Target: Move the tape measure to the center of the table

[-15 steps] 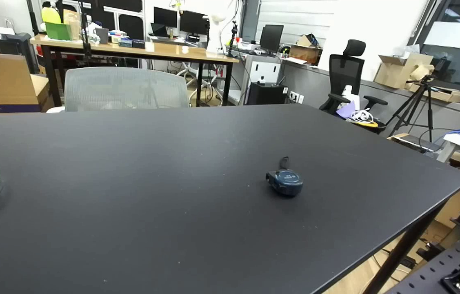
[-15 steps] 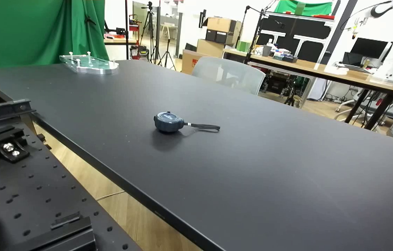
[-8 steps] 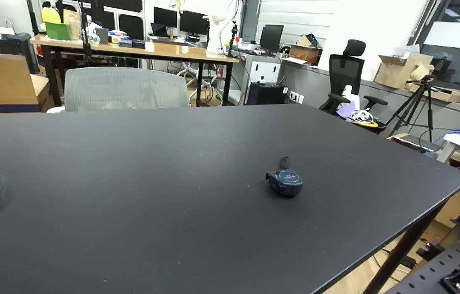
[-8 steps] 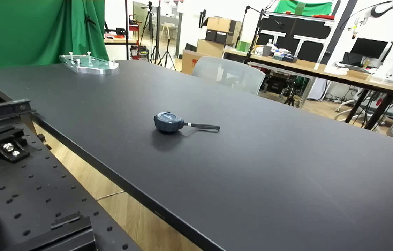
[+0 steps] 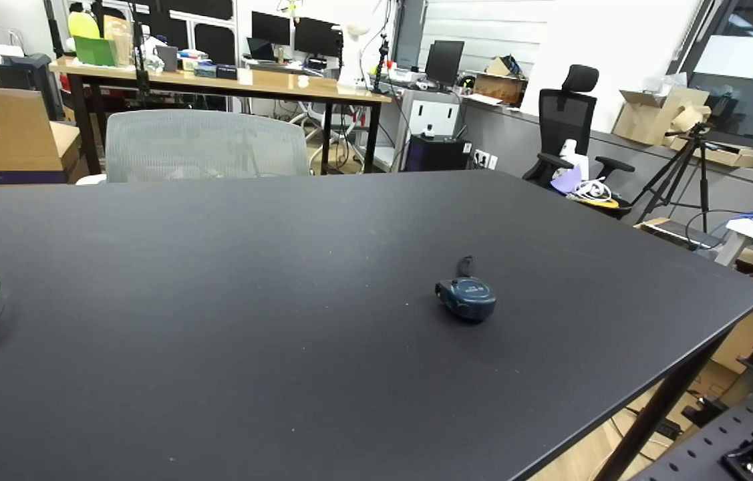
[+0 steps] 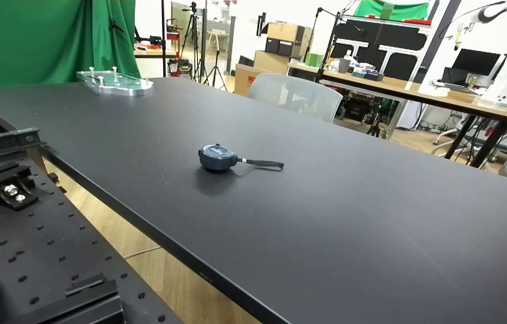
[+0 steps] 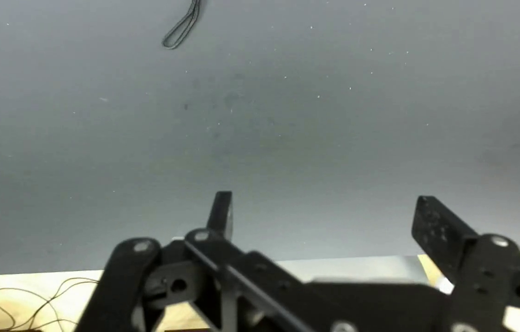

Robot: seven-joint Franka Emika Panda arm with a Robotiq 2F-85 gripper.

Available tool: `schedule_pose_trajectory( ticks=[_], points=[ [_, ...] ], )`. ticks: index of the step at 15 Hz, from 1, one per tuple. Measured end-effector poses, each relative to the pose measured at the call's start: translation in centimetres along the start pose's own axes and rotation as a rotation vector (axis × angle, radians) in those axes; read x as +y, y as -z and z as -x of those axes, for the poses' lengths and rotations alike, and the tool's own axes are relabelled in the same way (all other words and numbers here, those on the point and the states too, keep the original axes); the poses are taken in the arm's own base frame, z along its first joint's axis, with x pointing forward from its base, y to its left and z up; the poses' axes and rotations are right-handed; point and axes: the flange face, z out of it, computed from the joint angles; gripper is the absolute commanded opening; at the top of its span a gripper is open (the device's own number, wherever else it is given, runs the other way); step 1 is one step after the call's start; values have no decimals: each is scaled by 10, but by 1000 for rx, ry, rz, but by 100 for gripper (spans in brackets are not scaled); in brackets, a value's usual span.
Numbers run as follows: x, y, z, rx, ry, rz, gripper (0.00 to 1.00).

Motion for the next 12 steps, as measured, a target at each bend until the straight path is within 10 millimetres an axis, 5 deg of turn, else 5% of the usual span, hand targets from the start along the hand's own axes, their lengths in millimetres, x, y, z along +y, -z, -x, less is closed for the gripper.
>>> schedule_pose_trajectory(
  ticks=[12],
  points=[
    [50,-131,61,-212,68,7,100]
  ],
)
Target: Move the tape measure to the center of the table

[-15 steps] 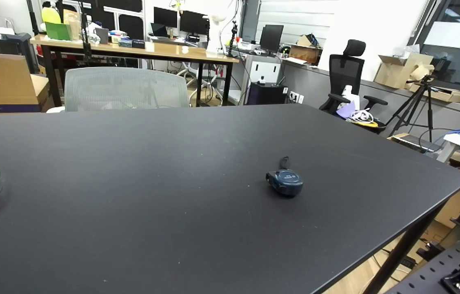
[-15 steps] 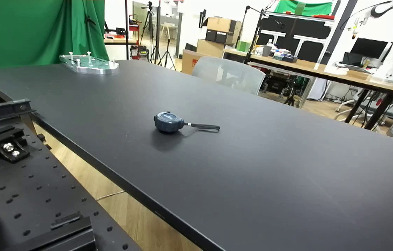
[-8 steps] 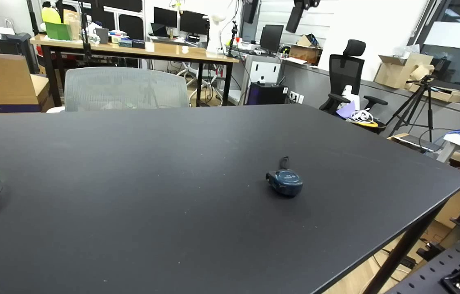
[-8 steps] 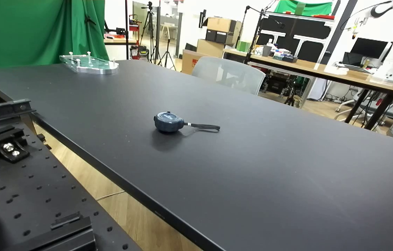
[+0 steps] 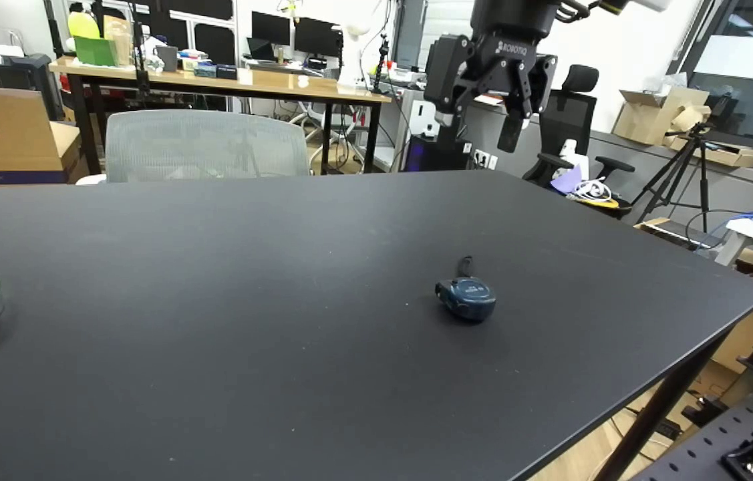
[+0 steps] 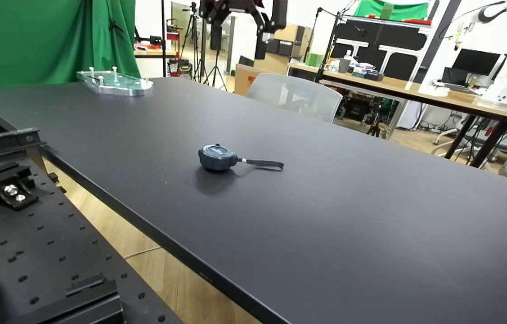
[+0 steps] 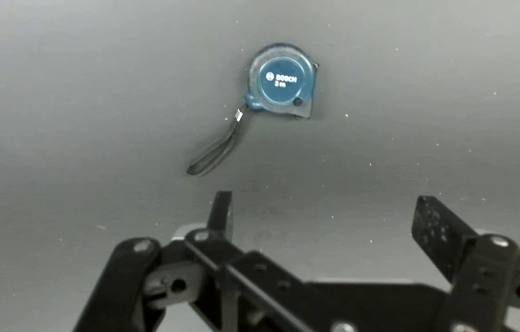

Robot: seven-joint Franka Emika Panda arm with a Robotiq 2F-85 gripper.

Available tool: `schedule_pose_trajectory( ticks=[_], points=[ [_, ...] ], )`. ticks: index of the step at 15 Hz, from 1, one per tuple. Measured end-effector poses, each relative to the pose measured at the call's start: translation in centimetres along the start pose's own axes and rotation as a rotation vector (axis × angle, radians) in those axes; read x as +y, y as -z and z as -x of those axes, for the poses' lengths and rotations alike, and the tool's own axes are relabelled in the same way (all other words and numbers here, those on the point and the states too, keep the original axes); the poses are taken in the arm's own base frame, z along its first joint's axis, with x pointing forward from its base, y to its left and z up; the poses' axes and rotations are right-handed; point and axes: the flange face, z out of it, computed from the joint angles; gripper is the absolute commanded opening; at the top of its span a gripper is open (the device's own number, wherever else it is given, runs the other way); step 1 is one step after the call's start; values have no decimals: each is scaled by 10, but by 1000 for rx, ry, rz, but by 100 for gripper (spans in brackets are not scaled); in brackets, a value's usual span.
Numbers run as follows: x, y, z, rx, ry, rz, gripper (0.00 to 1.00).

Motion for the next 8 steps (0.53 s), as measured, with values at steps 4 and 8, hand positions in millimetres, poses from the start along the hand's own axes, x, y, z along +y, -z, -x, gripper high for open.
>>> schedule_pose_trajectory(
  ticks=[4,8],
  points=[
    [9,-15,3,-29,-10,25,100],
    [9,-16,3,-31,-8,25,100]
  ],
)
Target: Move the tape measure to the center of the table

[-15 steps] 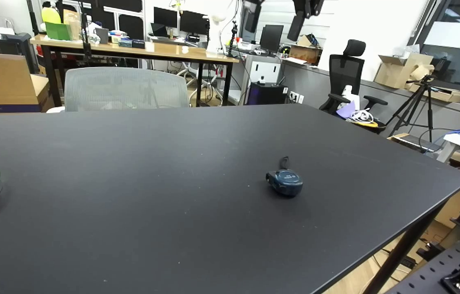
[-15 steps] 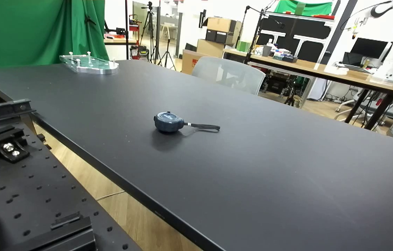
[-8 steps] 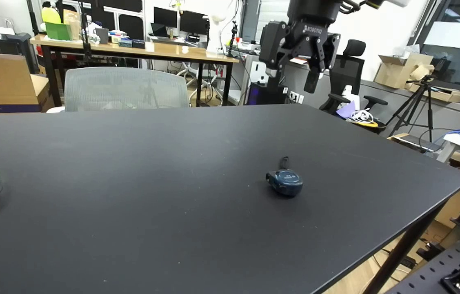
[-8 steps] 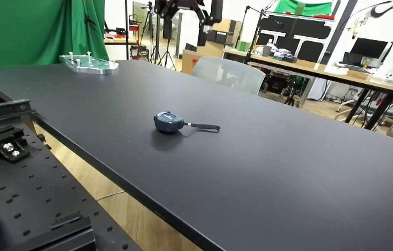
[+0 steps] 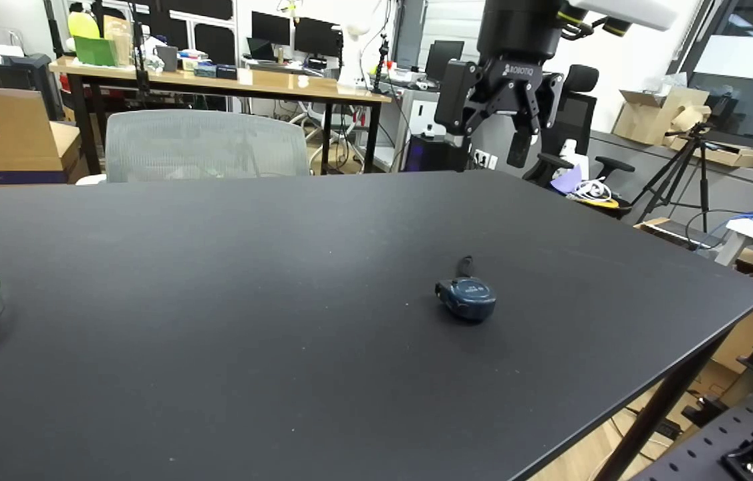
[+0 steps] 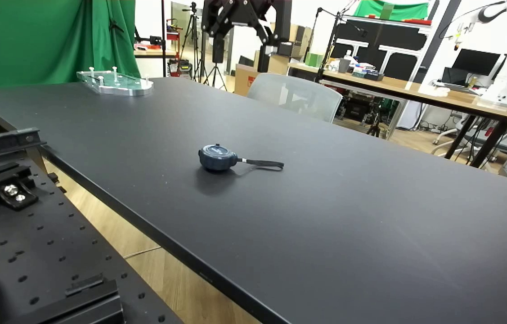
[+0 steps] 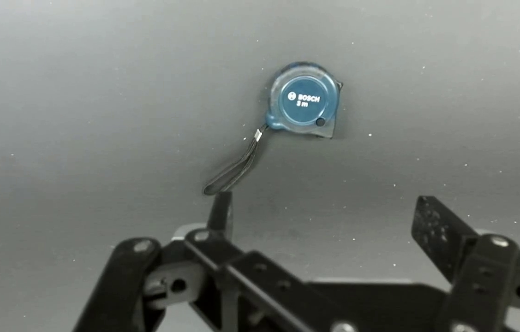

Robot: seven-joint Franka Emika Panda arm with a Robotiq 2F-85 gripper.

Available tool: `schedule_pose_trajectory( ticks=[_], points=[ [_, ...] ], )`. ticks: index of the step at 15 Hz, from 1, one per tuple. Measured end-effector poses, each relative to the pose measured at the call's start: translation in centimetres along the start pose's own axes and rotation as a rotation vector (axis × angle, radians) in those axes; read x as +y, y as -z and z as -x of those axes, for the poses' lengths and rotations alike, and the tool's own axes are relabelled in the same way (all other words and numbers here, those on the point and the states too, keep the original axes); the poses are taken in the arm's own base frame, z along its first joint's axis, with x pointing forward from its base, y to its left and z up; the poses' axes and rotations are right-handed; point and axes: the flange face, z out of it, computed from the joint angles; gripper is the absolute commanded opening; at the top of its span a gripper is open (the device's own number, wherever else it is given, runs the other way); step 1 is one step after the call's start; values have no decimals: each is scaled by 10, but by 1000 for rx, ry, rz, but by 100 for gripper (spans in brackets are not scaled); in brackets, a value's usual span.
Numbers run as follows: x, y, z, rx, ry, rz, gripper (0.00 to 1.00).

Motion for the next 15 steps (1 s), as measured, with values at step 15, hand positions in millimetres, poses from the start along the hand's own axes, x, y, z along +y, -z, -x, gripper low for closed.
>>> schedule_pose_trajectory(
  ticks=[15],
  points=[
    [-4,-109,13,-121,-43,-18,100]
  ],
)
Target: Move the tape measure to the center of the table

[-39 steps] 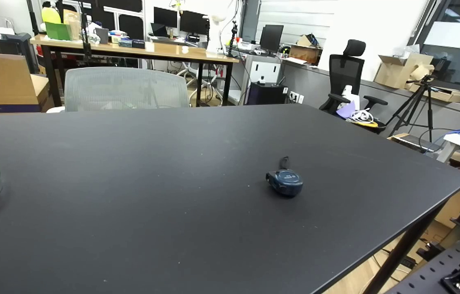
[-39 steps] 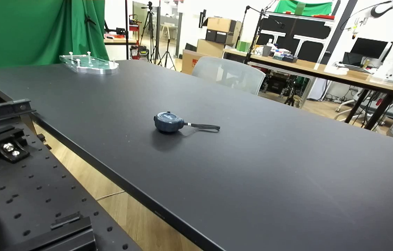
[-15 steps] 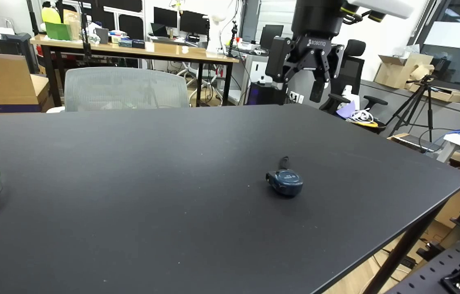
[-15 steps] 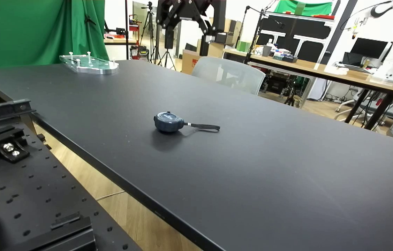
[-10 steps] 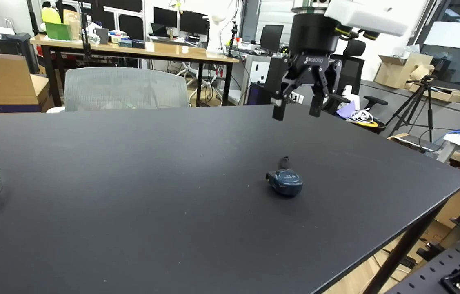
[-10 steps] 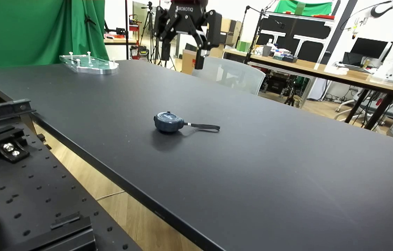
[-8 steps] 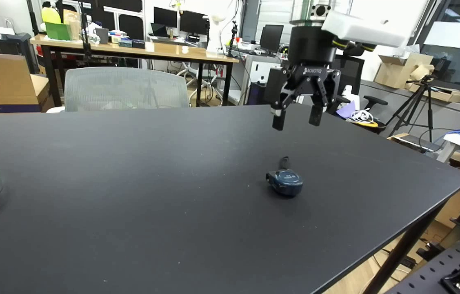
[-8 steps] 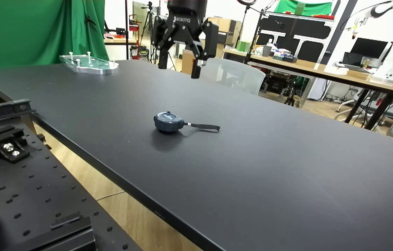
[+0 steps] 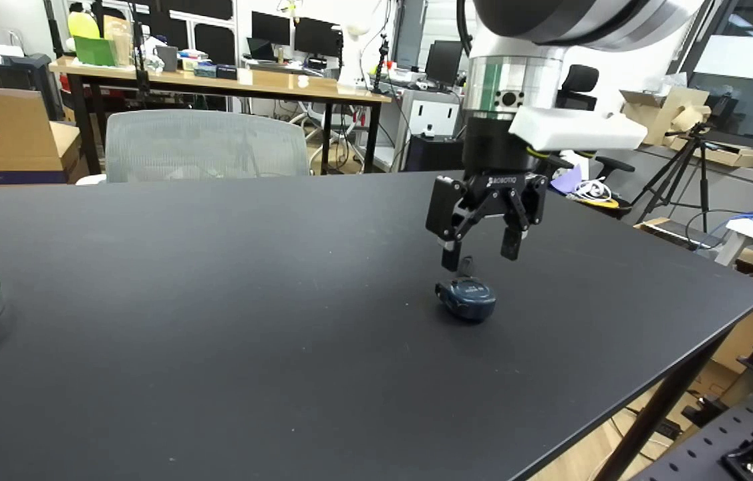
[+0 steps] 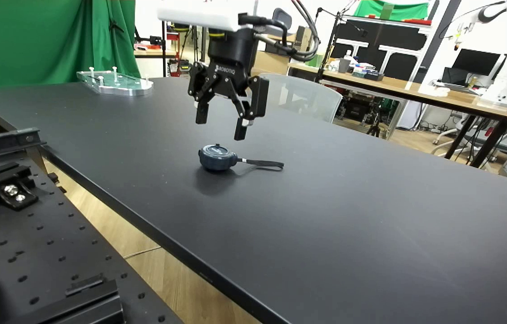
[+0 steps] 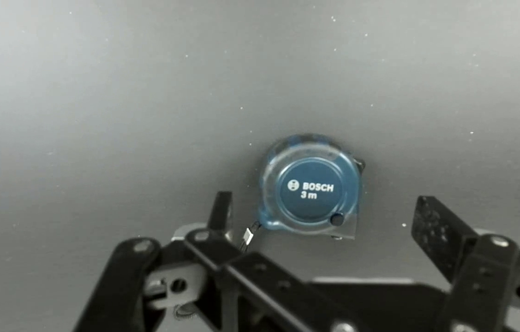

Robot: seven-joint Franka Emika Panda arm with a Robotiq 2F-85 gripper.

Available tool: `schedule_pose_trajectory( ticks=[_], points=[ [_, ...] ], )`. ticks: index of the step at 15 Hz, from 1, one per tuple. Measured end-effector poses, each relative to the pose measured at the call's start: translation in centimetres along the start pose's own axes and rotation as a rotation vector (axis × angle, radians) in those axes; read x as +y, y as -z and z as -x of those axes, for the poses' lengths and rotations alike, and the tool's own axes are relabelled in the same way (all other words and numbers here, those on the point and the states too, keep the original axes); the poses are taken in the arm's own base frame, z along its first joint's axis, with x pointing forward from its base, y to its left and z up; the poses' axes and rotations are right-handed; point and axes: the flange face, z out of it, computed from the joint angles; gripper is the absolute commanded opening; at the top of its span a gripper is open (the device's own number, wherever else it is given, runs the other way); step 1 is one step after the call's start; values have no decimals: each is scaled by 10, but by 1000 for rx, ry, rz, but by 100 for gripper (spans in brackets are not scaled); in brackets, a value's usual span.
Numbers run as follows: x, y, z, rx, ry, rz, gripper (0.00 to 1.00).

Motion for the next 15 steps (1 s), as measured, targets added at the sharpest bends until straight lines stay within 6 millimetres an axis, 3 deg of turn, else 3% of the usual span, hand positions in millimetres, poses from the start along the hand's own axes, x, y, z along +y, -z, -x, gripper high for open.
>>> schedule_pose_trajectory(
  ticks=[6,7,8,12,15],
  points=[
    [-1,-34,-2,17,0,-6,100],
    [-1,-38,-1,14,-1,-6,75],
    [-1,-42,-1,8,-1,-6,74],
    [1,-51,0,8,-9,-8,45],
    [2,-50,-2,21,-14,-9,42]
  ],
)
